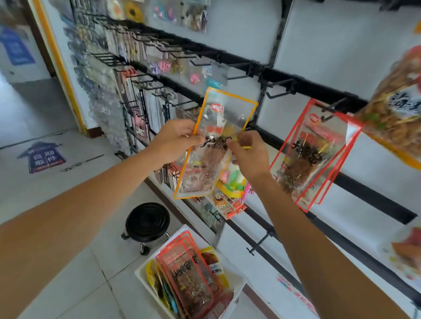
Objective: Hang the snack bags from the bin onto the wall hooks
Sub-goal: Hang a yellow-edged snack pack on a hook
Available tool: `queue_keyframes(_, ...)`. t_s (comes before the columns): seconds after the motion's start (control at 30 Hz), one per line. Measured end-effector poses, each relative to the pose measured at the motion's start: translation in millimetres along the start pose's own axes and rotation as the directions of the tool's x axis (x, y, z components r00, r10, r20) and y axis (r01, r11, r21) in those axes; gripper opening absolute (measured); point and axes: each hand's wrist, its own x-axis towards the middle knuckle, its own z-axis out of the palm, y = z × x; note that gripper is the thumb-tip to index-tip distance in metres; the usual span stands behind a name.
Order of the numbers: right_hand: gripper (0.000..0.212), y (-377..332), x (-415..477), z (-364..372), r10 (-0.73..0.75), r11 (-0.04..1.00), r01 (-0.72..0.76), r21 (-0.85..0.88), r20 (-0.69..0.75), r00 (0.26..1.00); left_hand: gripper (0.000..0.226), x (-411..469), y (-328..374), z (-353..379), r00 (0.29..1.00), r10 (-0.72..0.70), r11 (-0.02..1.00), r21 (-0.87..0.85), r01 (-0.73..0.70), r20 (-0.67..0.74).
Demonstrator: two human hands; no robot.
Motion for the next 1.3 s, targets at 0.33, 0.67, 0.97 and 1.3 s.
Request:
queue_keyframes(0.33, 0.027, -46.2, -29.6, -28.3, 0.148, 0.938, -0.166, 0.304, 0.081, 0.986, 0.005, -12.0, 13.2, -10.2, 0.988, 0.086, 0.996, -0.036, -0.082, 0.129)
queue_keyframes(0.67, 0.002, -44.7, -84.7, -66.7, 0.169, 0.935, -0.153, 0.32, -0.023, 0.985, 0.005, -32.9, 25.3, 12.8, 0.969, 0.08, 0.992, -0.11, -0.055, 0.235)
queue_keyframes(0.97, 0.01, -64.7, -118.7, -131.2, 0.122, 0.954, -0.053, 0.294, -0.224, 0.967, 0.022, -44.6, 41.7, 53.7, 0.918, 0.072, 0.997, -0.067, -0.049, 0.39)
queue_keyframes(1.3, 0.002, -62.9, -180.3, -227.2, 0.136, 0.948, -0.003, 0.319, -0.396, 0.908, 0.008, -64.1, 77.0, 130.2, 0.853, 0.068, 0.997, -0.016, -0.07, 0.518)
